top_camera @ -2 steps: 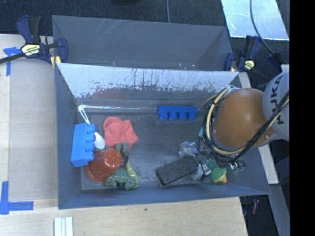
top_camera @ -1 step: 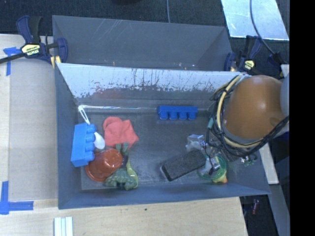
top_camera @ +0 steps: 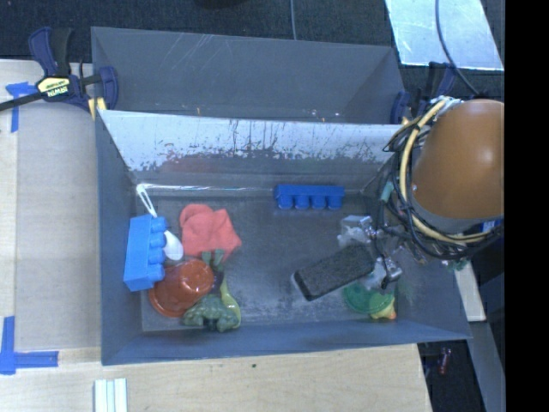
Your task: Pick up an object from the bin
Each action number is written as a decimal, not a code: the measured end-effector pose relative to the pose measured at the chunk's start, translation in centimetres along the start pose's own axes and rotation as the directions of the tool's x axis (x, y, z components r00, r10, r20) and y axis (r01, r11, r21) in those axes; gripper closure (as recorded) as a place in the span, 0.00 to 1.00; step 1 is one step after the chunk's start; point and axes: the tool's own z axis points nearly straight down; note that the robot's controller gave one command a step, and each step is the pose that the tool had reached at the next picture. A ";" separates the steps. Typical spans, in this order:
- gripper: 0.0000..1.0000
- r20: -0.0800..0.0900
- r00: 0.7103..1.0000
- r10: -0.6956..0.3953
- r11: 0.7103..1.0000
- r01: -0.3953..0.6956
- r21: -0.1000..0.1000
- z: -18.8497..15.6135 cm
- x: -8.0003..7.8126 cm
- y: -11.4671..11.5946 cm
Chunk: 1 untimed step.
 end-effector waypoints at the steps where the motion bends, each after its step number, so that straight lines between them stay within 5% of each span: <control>1: 1.00 -0.002 1.000 -0.009 1.000 0.009 -0.002 -8.0 -0.1 -1.0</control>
Offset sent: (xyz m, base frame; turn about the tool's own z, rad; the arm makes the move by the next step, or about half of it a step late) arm -0.0033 -0.0112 -0.0574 -0.0571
